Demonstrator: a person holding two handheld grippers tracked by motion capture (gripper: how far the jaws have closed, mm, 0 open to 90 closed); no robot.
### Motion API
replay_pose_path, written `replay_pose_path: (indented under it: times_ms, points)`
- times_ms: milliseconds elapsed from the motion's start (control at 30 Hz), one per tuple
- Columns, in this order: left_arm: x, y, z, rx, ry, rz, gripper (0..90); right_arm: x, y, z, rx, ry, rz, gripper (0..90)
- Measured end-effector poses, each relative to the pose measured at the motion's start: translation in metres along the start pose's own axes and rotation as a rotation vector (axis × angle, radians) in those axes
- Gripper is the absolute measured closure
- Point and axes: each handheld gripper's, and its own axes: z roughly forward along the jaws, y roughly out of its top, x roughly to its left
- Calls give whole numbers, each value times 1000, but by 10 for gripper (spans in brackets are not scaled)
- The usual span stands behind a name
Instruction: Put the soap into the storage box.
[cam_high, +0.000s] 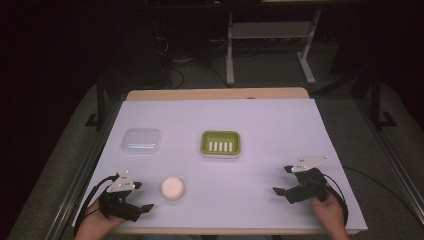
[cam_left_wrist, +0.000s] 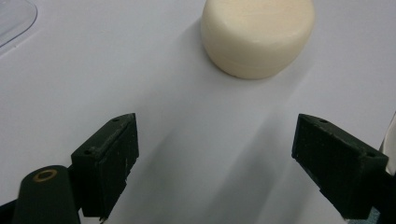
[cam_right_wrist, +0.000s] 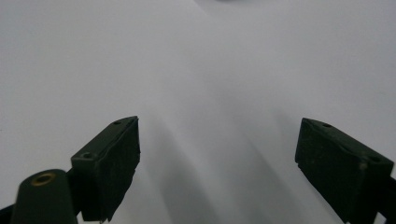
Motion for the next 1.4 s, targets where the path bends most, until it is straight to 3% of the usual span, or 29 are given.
replay_pose_path:
  times_ms: [1167, 1400]
  points:
    - [-9, 20, 3, 35, -13, 63, 140, 1, 2, 1, -1, 9, -2, 132]
    - [-13, 30, 1, 37, -16, 96, 140, 1, 1, 1, -7, 9, 7, 132]
